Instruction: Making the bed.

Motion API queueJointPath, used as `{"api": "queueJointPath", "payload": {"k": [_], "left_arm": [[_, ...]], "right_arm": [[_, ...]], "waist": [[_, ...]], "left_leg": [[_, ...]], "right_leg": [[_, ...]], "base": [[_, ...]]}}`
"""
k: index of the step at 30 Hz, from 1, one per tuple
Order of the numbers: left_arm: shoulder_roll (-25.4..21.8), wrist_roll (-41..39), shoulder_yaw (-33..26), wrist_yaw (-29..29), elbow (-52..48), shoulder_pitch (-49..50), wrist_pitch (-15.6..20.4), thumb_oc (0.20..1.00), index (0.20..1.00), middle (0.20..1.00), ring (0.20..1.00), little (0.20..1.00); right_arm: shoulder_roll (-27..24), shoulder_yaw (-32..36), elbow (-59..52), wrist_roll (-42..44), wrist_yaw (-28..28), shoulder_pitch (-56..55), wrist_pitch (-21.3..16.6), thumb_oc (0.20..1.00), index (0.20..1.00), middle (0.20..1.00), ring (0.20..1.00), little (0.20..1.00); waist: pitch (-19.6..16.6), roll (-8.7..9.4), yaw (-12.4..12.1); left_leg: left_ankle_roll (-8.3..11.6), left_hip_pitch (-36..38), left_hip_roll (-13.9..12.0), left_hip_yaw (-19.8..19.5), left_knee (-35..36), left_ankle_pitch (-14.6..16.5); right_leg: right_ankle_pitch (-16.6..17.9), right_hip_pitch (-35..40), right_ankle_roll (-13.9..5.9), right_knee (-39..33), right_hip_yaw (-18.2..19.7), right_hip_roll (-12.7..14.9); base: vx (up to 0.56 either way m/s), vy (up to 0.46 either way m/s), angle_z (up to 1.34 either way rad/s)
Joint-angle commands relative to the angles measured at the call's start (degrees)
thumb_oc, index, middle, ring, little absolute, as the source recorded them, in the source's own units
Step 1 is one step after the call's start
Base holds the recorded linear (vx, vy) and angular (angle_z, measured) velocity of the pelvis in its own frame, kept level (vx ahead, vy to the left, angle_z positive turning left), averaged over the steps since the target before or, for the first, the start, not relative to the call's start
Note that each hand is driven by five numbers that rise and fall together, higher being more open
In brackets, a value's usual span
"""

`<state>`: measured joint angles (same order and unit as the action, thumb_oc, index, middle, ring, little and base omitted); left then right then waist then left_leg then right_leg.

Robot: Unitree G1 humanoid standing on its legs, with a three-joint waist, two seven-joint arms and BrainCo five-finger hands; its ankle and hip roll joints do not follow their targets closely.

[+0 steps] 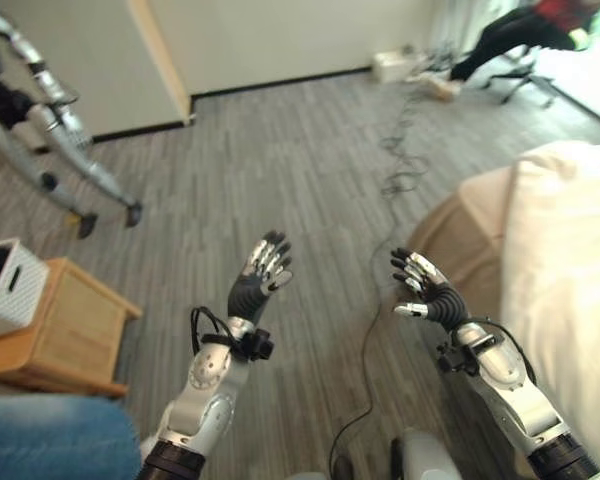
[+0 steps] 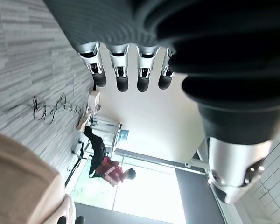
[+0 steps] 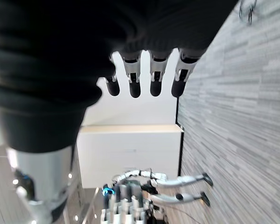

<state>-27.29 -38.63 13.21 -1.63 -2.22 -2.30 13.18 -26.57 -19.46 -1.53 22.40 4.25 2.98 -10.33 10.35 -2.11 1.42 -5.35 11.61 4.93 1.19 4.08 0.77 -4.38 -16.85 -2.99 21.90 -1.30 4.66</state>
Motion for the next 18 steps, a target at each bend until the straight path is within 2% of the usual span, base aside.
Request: {"api": "queueJointPath", "payload": {"k": [1,3,6,8,9,11,12,14,16,18], "left_arm": [[-0.6,1.0,-0.3,-1.7,-3.6,-0.8,2.5,1.0,1.0,1.0,1.0,1.0],[-0.6,1.1,-0.5,-2.1,-3.3,-0.6,2.7,1.0,1.0,1.0,1.0,1.0],[-1.0,1.5,-1.2,-1.7,-3.7,0.1,2.6,1.0,1.0,1.0,1.0,1.0],[-0.5,1.1,-1.7,-1.9,-3.8,0.5,2.8,1.0,1.0,1.0,1.0,1.0],[-0.1,0.3,-2.1,-1.6,-4.6,0.5,2.8,1.0,1.0,1.0,1.0,1.0],[0.0,0.2,-2.3,-1.5,-4.5,0.5,2.8,1.0,1.0,1.0,1.0,1.0],[-0.1,0.3,-2.3,-1.1,-4.2,0.2,3.0,1.0,1.0,1.0,1.0,1.0],[-0.1,0.3,-2.3,-1.1,-4.2,0.1,3.0,1.0,1.0,1.0,1.0,1.0],[0.3,0.2,-2.3,-0.7,-4.2,-0.5,3.1,1.0,1.0,1.0,1.0,1.0],[0.8,0.0,-2.2,-0.7,-3.6,-0.6,2.9,1.0,1.0,1.0,1.0,1.0]], "right_arm": [[0.8,2.2,-2.5,-0.3,0.3,1.9,-3.1,1.0,1.0,1.0,1.0,1.0],[0.6,2.5,-2.7,-0.4,0.5,1.3,-3.0,1.0,1.0,1.0,1.0,1.0],[0.6,2.8,-3.1,-1.2,0.6,0.5,-2.8,1.0,1.0,1.0,1.0,1.0],[0.6,3.1,-3.0,-1.5,0.7,-0.2,-2.7,1.0,1.0,1.0,1.0,1.0],[0.0,3.5,-3.1,-1.0,0.8,-0.3,-2.8,1.0,1.0,1.0,1.0,1.0],[-0.2,3.8,-3.2,-0.8,0.7,-0.4,-2.9,1.0,1.0,1.0,1.0,1.0],[-0.8,4.2,-2.8,-0.7,0.4,-0.3,-3.1,1.0,1.0,1.0,1.0,1.0],[-0.8,4.2,-2.8,-0.7,0.4,-0.3,-3.1,1.0,1.0,1.0,1.0,1.0],[-1.6,5.0,-3.0,-0.4,-0.1,-0.2,-3.5,1.0,1.0,1.0,1.0,1.0],[-2.2,6.2,-3.3,-0.2,-0.2,-1.2,-3.8,1.0,1.0,1.0,1.0,1.0]], "waist": [[-1.4,1.44,1.7],[-1.5,1.78,1.9],[-1.7,2.27,1.7],[-2.4,2.96,1.5],[-3.9,3.29,1.4],[-4.3,3.35,1.4],[-4.6,3.77,1.3],[-4.6,3.74,1.3],[-4.5,4.34,1.2],[-4.2,4.7,1.3]], "left_leg": [[2.83,-5.8,-1.9,0.3,-3.6,1.0],[3.04,-4.6,-1.8,-0.6,-3.2,1.6],[3.41,-2.8,-2.1,-0.9,-2.7,2.8],[3.68,-2.1,-2.3,-0.5,-2.8,3.5],[4.51,-1.8,-3.6,-0.1,-3.2,4.4],[4.88,-1.8,-4.1,0.0,-3.7,4.6],[5.98,-2.4,-5.8,-0.1,-6.9,4.9],[6.0,-2.5,-5.9,-0.1,-7.0,5.0],[7.33,-3.4,-7.5,-0.2,-11.4,4.1],[8.53,-4.4,-8.8,-0.7,-16.6,1.7]], "right_leg": [[7.0,8.8,-3.75,-12.1,2.4,-1.7],[9.6,7.9,-4.34,-15.2,2.9,-1.4],[12.1,7.8,-4.79,-17.3,0.3,-0.5],[11.8,9.5,-4.41,-18.6,-0.4,-0.5],[11.1,11.7,-3.7,-20.1,0.0,-1.7],[10.9,12.3,-3.46,-20.5,-0.1,-2.1],[10.1,13.3,-2.65,-20.7,-0.2,-3.1],[10.1,13.3,-2.63,-20.8,-0.2,-3.2],[9.0,15.0,-1.52,-21.0,-0.8,-4.3],[8.4,16.4,-0.61,-21.5,-0.9,-5.2]], "base": [[0.26,-0.073,0.59],[0.2,-0.069,0.53],[0.18,-0.079,0.03],[0.26,-0.142,-0.37],[0.29,-0.155,-0.4],[0.24,-0.152,-0.16],[0.19,-0.159,0.0],[0.11,-0.112,-0.05],[0.18,-0.192,-0.16],[0.17,-0.161,0.0]]}}
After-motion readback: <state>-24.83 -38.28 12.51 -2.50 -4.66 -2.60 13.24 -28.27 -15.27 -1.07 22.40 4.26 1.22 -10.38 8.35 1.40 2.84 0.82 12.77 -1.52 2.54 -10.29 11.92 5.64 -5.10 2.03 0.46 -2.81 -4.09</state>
